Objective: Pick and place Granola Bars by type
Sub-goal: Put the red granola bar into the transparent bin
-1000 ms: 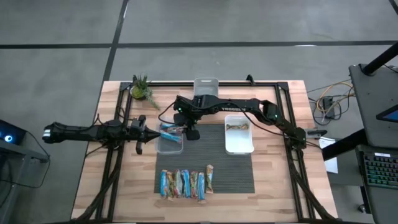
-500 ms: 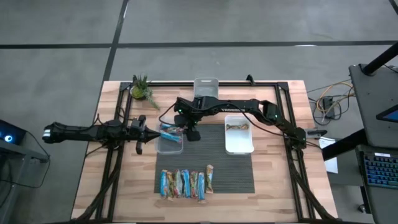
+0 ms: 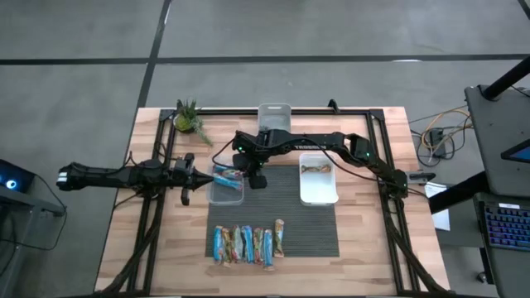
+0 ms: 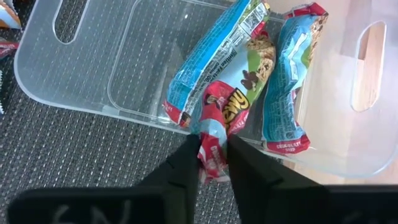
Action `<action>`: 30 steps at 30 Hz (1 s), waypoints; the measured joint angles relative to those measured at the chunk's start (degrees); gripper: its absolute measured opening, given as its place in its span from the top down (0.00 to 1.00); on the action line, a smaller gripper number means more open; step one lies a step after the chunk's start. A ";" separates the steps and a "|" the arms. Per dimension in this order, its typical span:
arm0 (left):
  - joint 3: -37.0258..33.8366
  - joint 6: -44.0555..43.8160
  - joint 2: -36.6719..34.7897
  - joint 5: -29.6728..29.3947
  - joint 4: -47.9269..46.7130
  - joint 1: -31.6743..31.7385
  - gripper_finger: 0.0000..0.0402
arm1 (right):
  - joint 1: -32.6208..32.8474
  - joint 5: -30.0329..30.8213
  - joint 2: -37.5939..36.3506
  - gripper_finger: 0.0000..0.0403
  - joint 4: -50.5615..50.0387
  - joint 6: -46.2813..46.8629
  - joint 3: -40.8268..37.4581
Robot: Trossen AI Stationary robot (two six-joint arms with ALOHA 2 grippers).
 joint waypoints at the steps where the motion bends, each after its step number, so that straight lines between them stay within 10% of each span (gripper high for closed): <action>1: 0.00 0.00 -0.02 -0.01 0.00 0.00 1.00 | 0.00 0.00 0.00 0.86 0.00 0.01 0.00; 30: -0.02 0.00 -0.02 -0.01 -0.01 0.00 1.00 | -0.04 1.56 -0.52 0.94 3.25 -0.04 4.59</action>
